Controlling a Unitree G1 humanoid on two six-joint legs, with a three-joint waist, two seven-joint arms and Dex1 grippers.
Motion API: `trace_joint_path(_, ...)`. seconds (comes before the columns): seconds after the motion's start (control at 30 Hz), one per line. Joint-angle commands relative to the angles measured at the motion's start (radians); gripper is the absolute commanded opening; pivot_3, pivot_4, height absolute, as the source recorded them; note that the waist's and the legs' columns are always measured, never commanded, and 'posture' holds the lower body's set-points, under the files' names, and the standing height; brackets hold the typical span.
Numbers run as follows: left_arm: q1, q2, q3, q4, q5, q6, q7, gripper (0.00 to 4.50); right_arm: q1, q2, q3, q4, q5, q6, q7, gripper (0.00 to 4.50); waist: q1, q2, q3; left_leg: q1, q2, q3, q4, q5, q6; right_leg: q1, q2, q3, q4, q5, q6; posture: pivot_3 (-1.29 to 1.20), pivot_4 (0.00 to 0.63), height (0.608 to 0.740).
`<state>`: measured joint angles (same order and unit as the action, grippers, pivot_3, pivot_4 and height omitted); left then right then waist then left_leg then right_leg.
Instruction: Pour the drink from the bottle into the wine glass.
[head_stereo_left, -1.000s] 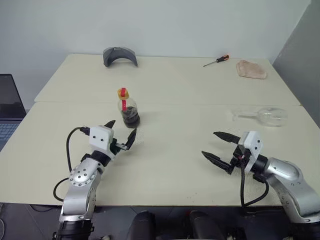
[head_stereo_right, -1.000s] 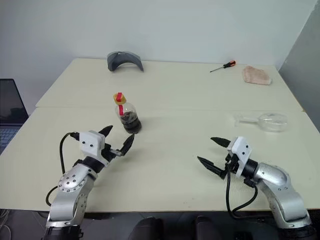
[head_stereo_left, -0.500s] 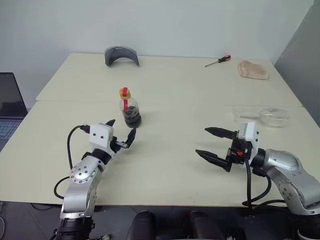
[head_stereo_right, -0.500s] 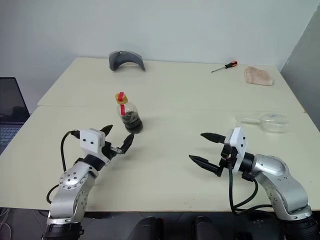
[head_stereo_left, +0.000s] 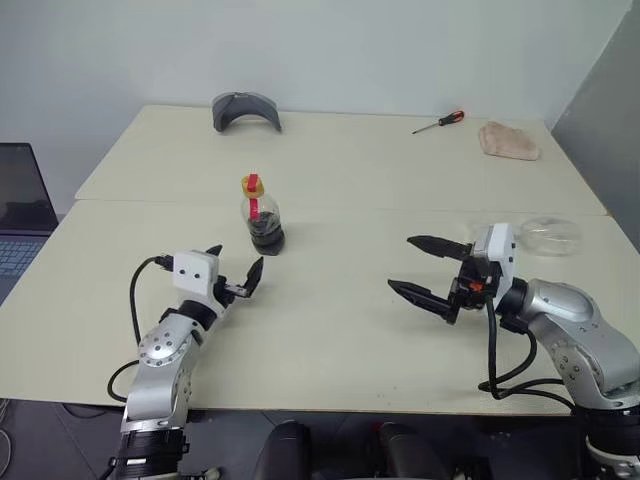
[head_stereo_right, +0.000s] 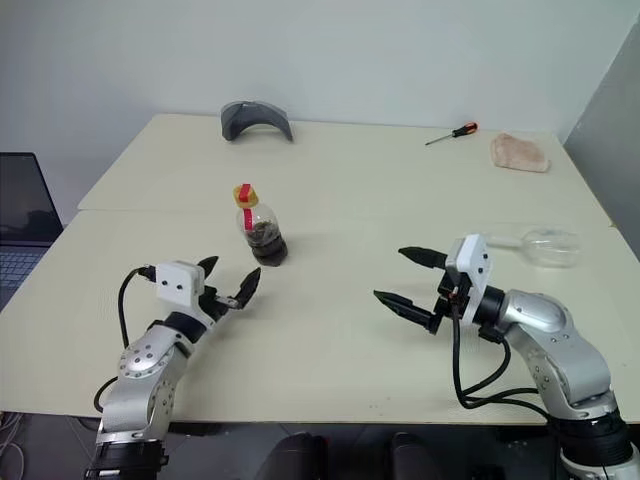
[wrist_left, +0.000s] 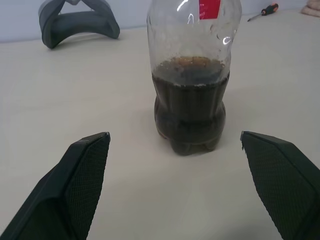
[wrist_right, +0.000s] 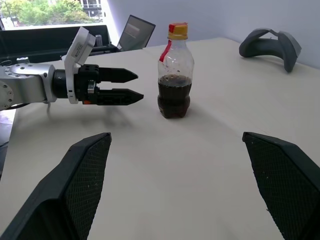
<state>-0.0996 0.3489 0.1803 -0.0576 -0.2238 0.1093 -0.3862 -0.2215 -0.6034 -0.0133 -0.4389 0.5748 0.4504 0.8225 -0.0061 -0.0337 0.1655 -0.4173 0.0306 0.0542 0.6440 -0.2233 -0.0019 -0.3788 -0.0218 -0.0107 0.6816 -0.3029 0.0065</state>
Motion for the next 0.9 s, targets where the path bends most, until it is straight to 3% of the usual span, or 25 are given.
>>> trace_joint_path(0.03,-0.028,0.007,0.009,0.001,-0.005,-0.041,-0.012,4.48,-0.031,0.002,-0.007,-0.056,0.036,0.03,-0.013,4.5,0.001,0.0,0.0,0.0,0.0,0.0,0.0,0.0,0.0,0.0,0.0,0.0,0.0,0.0,0.0,0.0,0.15,0.74)
trace_joint_path(0.27,-0.074,0.009,0.006,0.057,0.004,-0.052,-0.012,4.48,-0.088,0.02,-0.038,-0.092,0.116,0.095,-0.056,4.5,0.002,0.0,0.0,0.0,0.0,0.0,0.0,0.0,0.0,0.0,0.0,0.0,0.0,0.0,0.0,0.0,0.15,0.74)
trace_joint_path(0.9,-0.313,-0.007,-0.079,0.306,0.068,-0.049,-0.012,4.48,-0.116,0.032,-0.005,-0.128,0.12,0.112,-0.094,4.5,0.003,0.0,0.0,0.0,0.0,0.0,0.0,0.0,0.0,0.0,0.0,-0.001,0.0,0.0,0.0,0.0,0.15,0.74)
